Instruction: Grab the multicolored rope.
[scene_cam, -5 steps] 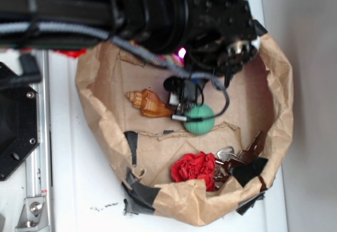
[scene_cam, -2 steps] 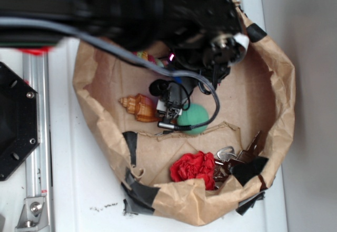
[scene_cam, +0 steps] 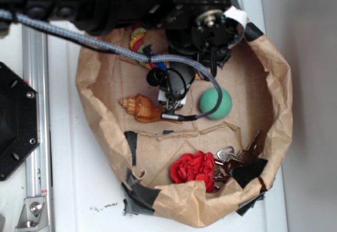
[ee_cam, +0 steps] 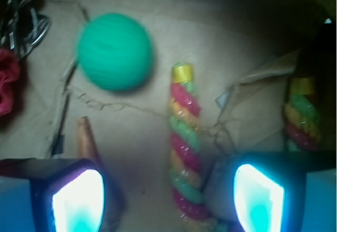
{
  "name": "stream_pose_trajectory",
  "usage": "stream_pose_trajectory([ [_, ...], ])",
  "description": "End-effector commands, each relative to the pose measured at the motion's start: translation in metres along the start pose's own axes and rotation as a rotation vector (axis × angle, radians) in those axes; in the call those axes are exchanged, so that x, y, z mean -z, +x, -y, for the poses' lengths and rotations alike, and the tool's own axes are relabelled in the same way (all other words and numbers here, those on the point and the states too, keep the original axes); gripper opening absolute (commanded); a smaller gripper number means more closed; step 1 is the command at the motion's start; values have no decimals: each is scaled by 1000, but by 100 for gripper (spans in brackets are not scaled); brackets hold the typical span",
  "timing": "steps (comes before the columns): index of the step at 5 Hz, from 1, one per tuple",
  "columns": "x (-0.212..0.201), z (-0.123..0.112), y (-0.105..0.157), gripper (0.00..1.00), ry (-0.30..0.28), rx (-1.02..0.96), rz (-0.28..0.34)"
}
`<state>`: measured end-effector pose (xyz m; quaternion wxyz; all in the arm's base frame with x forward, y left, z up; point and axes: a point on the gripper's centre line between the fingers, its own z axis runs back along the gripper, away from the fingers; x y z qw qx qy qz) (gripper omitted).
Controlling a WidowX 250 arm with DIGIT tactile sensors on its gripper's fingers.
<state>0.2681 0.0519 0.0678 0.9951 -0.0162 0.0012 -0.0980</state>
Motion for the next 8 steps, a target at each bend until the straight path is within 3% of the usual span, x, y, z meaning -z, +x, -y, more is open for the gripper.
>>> stream_pose_trajectory([
  [1,26,-13,11,100,67,-122,-5],
  [2,41,-13,10,100,109,-119,-37],
  [3,53,2,13,100,137,-116,-36],
  [4,73,8,17,100,105,-140,-66],
  [5,75,9,14,83,112,-175,-64],
  [6,75,10,10,0,134,-201,-79],
  [8,78,10,8,0,147,-239,-93],
])
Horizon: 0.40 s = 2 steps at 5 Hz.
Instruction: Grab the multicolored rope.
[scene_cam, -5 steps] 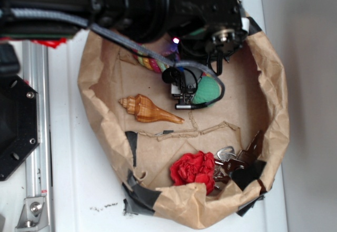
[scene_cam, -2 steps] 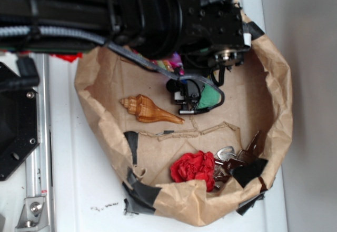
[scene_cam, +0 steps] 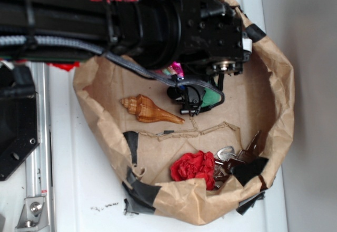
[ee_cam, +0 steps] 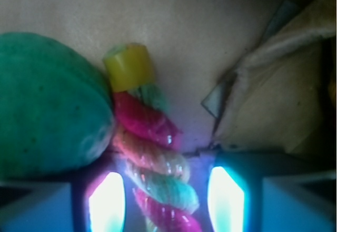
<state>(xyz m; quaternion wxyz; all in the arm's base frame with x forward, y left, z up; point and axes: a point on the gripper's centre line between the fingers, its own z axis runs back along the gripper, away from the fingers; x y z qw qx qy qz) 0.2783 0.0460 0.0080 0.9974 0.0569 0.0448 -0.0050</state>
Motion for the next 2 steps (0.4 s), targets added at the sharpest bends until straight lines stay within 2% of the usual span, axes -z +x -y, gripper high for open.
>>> stream_pose_trajectory([
  [1,16,9,-5,0,9,-64,11],
  [2,15,9,-6,0,11,-74,10],
])
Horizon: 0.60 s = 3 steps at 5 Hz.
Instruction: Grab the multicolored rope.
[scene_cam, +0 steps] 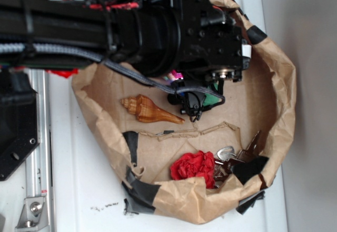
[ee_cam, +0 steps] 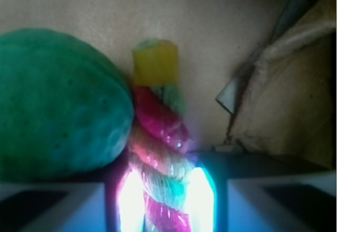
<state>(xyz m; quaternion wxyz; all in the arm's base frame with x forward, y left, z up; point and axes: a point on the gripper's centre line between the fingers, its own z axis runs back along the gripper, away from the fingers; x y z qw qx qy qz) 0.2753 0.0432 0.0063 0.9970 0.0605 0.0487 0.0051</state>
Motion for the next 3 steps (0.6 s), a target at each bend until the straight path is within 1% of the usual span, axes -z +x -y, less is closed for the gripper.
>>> stream_pose_trajectory([
  [1,14,7,-4,0,12,-62,17],
  [2,13,8,-5,0,13,-65,14],
  [3,-34,-3,-18,0,66,-36,117],
])
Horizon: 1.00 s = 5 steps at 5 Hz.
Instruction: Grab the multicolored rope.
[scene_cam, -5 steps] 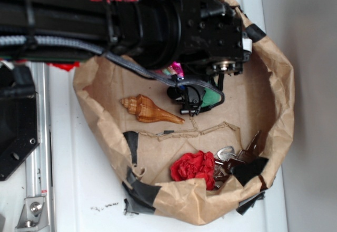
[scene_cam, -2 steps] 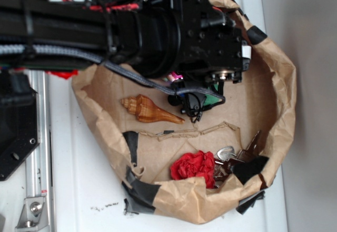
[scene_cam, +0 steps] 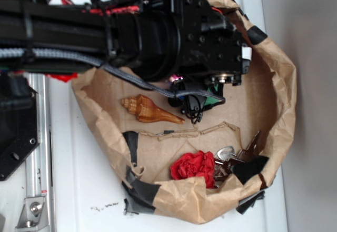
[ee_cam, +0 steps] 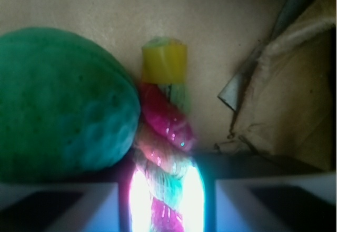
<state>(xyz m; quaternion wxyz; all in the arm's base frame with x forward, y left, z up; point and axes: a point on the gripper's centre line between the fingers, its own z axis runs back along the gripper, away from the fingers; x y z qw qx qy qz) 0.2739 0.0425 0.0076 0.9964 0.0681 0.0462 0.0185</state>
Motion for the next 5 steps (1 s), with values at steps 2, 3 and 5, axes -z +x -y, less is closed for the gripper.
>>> stream_pose_trajectory([
  [2,-132,-1,-38,0,-32,-99,207],
  [3,-172,-1,-40,0,-85,-111,211],
  [5,-183,13,-34,0,-110,-97,247],
])
